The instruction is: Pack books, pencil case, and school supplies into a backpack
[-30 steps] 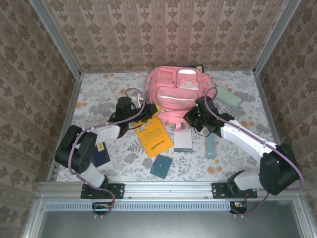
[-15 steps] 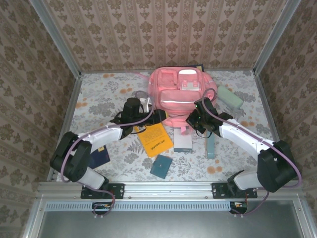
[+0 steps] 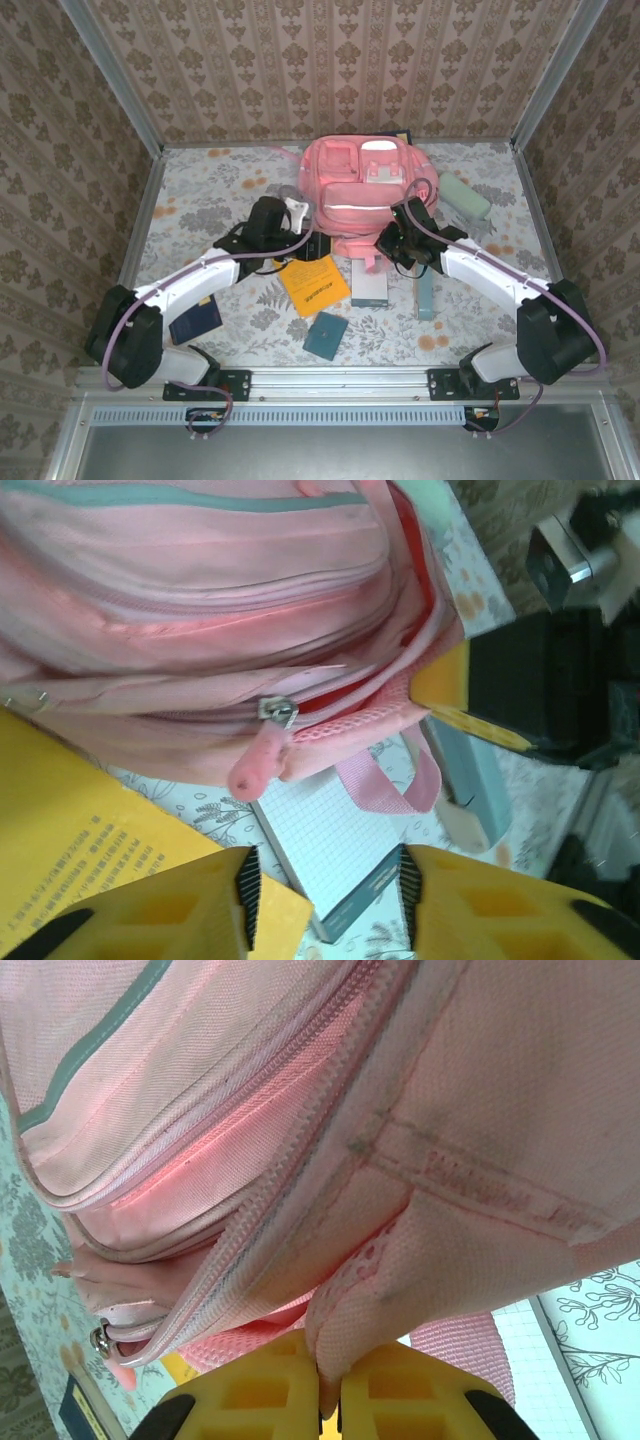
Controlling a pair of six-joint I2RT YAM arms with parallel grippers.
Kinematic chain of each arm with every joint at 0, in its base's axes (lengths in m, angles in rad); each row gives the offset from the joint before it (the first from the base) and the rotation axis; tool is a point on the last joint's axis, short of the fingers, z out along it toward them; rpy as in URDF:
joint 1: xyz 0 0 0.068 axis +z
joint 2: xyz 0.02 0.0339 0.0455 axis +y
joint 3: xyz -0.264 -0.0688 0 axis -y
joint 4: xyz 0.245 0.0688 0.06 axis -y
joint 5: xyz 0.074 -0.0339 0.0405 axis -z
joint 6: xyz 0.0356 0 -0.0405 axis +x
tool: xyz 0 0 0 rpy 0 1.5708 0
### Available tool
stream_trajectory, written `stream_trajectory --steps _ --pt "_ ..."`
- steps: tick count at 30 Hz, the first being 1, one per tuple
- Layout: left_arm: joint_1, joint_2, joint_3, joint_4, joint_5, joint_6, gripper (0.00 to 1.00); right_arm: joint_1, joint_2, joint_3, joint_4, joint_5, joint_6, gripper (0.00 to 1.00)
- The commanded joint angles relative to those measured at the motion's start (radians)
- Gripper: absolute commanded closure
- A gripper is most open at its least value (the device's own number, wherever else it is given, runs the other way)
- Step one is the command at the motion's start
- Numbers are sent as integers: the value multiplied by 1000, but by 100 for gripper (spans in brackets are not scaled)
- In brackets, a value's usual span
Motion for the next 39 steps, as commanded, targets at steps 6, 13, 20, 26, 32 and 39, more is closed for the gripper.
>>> stream_trajectory --steps 6,13,20,26,32,39 --pt "-88 138 196 -197 -181 267 59 0 20 30 10 -1 -18 88" --pt "-144 248 295 -310 -336 403 59 0 22 37 8 -5 -20 88" --pt "-192 308 324 -332 -492 468 58 0 39 41 14 -11 -19 88" --pt "-212 330 332 -326 -605 494 58 0 51 44 20 -19 -17 88" --pt "-224 381 365 -336 -645 521 67 0 60 46 29 -29 -11 88" --pt "-232 379 382 -351 -661 526 100 -4 57 41 24 -28 -14 88"
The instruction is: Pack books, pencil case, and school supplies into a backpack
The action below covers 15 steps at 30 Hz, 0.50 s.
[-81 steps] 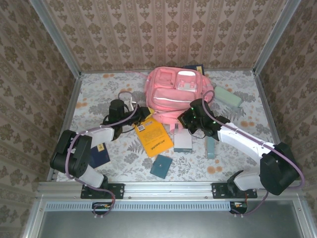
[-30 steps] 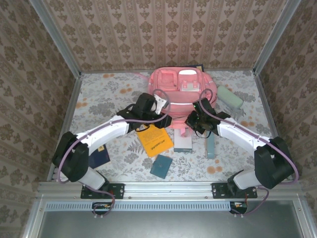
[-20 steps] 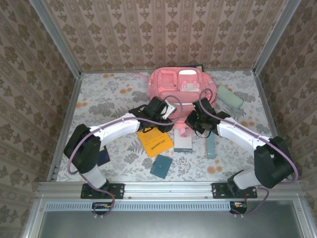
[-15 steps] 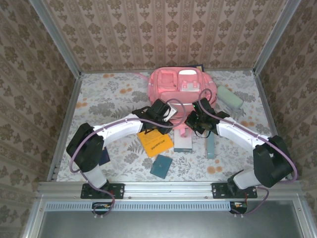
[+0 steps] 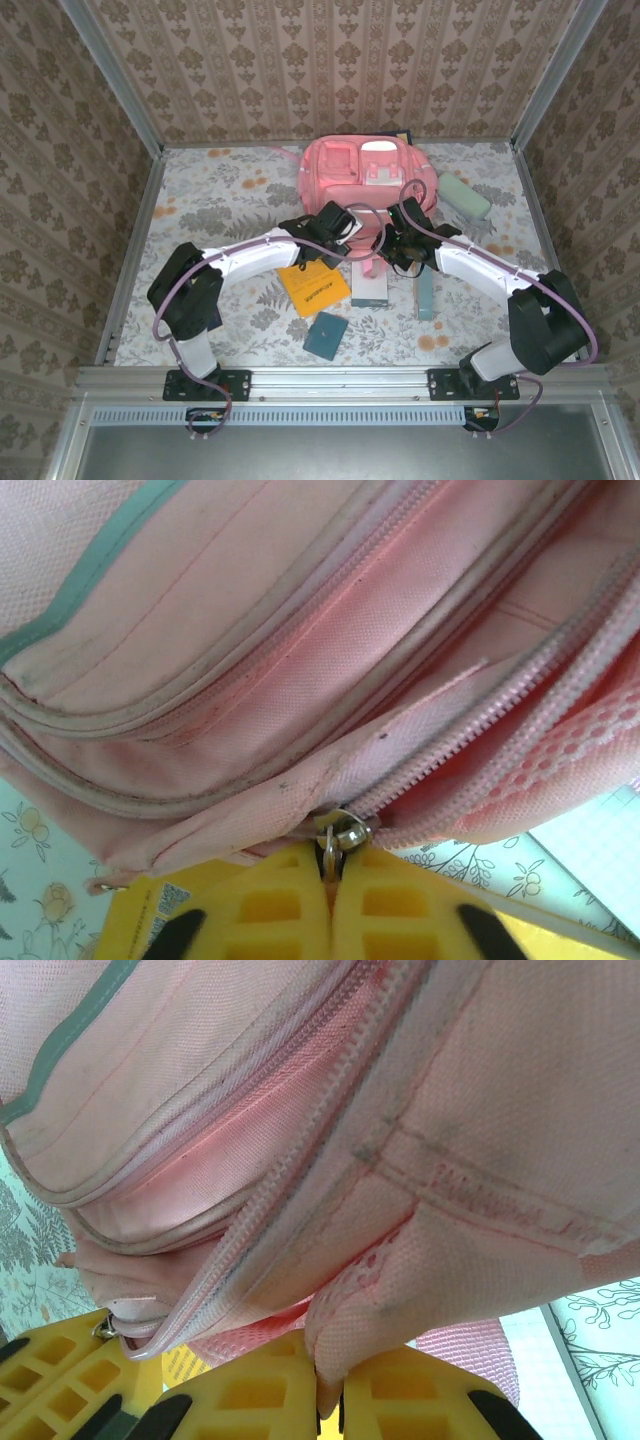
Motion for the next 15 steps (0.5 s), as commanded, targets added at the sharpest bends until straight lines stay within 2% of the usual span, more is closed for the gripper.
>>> stream_trajectory --steps 1,7,11,15 --pt "0 -12 29 -33 -12 -1 100 -5 3 28 21 9 -14 88" --pt "88 -88 -19 -34 174 -105 100 -20 -16 3 21 16 -17 95" --pt "184 -128 -52 -29 323 -180 100 -36 -31 -20 22 23 -18 100" --pt "278 -136 -90 -20 420 -213 100 -52 -54 -48 25 33 -23 100"
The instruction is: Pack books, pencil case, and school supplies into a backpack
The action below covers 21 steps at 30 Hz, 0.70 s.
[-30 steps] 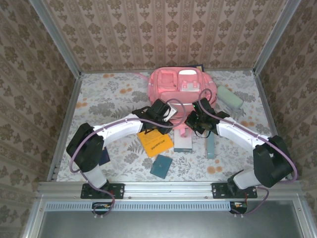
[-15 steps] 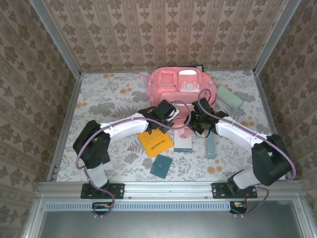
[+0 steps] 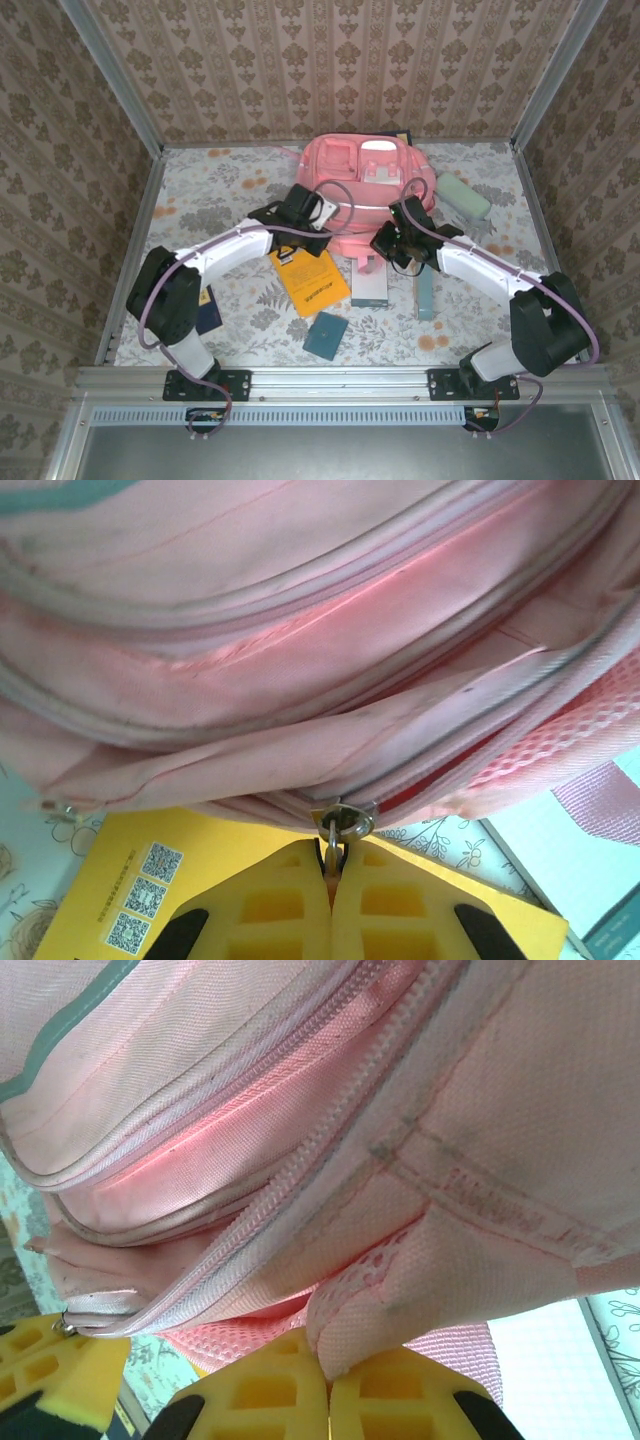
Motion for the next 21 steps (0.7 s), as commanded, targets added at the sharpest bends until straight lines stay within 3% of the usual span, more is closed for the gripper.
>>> stream_trajectory --steps 1,11,21 --pt "90 -37 -40 -19 90 -69 100 -41 -36 -41 -24 74 -24 100" --pt "289 97 53 -50 108 -152 100 -103 -36 -69 -20 63 -59 100" --pt "363 250 271 -29 80 -124 100 -155 -108 -93 -40 37 -103 100"
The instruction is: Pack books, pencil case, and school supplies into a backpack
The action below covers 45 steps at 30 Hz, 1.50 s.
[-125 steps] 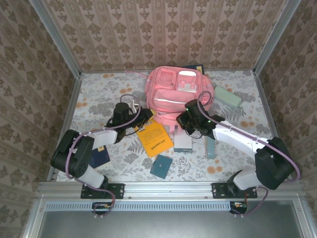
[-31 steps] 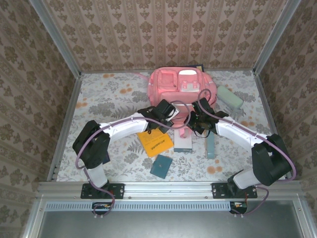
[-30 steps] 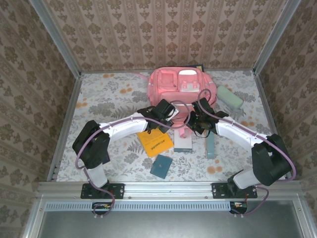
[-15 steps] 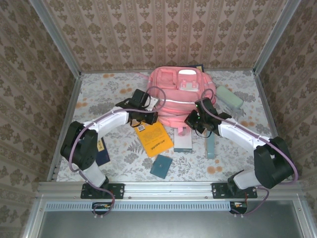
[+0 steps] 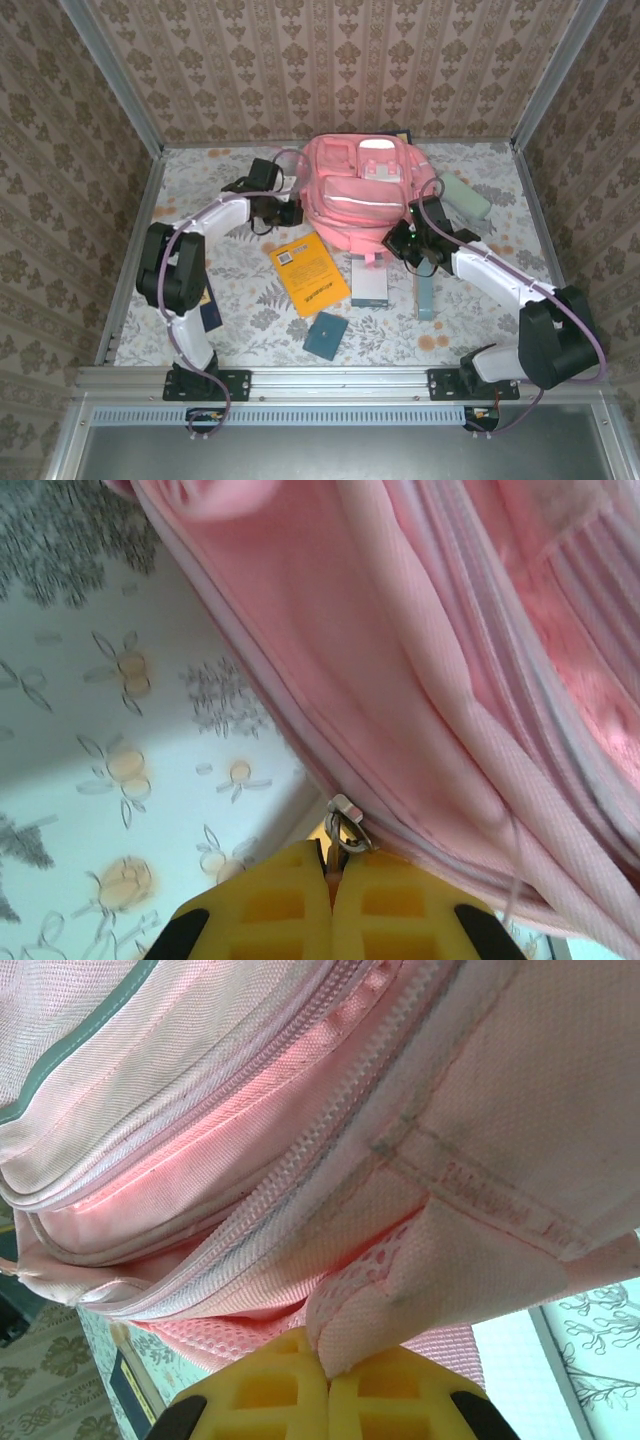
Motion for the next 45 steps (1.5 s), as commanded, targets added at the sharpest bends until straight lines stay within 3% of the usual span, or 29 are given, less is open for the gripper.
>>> stream_trajectory --steps 1,4,6,9,14,17,24,33,34,37,38,45 --pt "79 66 109 11 -132 -3 100 -51 -40 -26 -86 111 -56 100" --pt "81 106 165 15 -71 -9 100 -57 -67 -24 -104 100 -98 100" --pt "68 84 143 57 -17 -21 100 -54 -85 -8 -119 86 -123 76" --pt "30 30 83 100 34 -24 100 -37 -105 36 -144 81 -171 65" --pt "-23 -48 -9 143 70 -36 100 66 -77 173 -190 115 -297 54" --pt "-45 -68 -22 131 88 -25 100 143 1 265 -178 121 -365 52" --pt "-86 -115 -55 130 105 -23 100 254 309 535 -227 121 -469 53" --pt "-91 -121 -58 132 109 -31 100 281 484 643 -255 115 -511 53" --pt "-90 -121 -56 133 106 -31 100 282 492 647 -262 122 -518 58" --pt "-83 -111 -50 126 97 -27 100 285 496 643 -275 141 -537 93" --pt "-78 -107 -48 125 90 -29 100 285 490 636 -275 144 -543 100" --pt "21 -20 8 83 12 -46 100 285 398 577 -275 148 -558 100"
